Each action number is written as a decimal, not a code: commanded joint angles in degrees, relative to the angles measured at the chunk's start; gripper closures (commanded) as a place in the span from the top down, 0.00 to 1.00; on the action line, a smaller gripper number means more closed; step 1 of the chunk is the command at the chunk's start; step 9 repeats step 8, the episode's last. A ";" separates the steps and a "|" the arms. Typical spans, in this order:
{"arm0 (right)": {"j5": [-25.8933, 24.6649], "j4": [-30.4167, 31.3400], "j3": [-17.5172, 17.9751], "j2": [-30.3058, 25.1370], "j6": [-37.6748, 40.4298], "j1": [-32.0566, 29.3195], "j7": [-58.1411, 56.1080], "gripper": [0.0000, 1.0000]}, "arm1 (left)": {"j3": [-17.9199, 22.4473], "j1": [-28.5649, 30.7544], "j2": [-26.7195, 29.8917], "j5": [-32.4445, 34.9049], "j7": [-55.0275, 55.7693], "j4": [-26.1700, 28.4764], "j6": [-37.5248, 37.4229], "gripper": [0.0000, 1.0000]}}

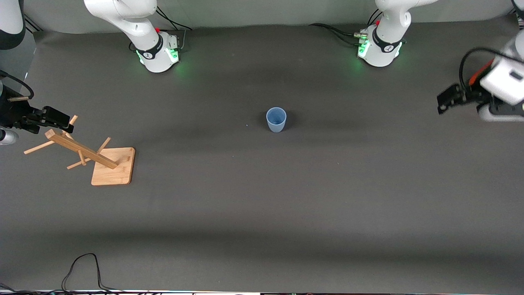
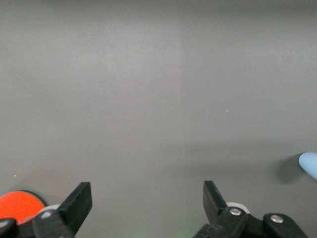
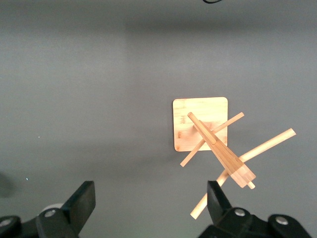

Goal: Rotate and upright cup with both arms

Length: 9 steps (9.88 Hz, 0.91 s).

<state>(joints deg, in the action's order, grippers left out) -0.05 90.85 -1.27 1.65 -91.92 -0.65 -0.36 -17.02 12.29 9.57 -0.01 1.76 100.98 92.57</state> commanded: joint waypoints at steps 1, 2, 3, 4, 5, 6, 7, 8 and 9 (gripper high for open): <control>0.49 0.56 -0.14 -0.68 -0.11 0.12 0.45 1.00 | 0.15 -0.43 5.88 -1.21 -3.50 7.73 1.74 1.00; 0.49 0.56 -0.14 -0.59 -0.02 0.12 0.45 1.00 | 0.24 -0.25 5.72 -1.74 -3.51 7.66 1.65 1.00; 0.49 0.56 -0.14 -0.68 -0.11 0.12 0.45 1.00 | 0.58 0.71 5.54 -4.27 -3.51 7.66 1.22 1.00; 0.49 0.56 -0.14 -0.59 -0.11 0.12 0.36 1.00 | 1.89 0.63 5.46 -4.56 -3.86 7.57 1.12 1.00; 0.49 0.56 -0.14 -0.59 -0.11 0.12 0.36 1.00 | 1.91 0.37 5.28 -4.30 -4.39 7.13 1.38 1.00; 0.49 0.56 -0.14 -0.59 -0.11 0.12 0.36 1.00 | 1.91 0.28 5.19 -4.21 -4.48 6.70 1.39 1.00; 0.49 0.47 -0.14 -0.59 -0.19 0.12 0.36 1.00 | 1.82 0.19 5.02 -4.12 -4.48 6.69 1.56 1.00; 0.40 0.56 -0.23 -0.59 -0.28 0.12 0.18 1.00 | 1.82 0.19 4.93 -4.12 -4.48 6.69 1.56 1.00; 0.40 0.56 -0.23 -0.59 -0.28 0.12 0.18 1.00 | 1.82 0.19 4.93 -4.12 -4.48 6.69 1.56 1.00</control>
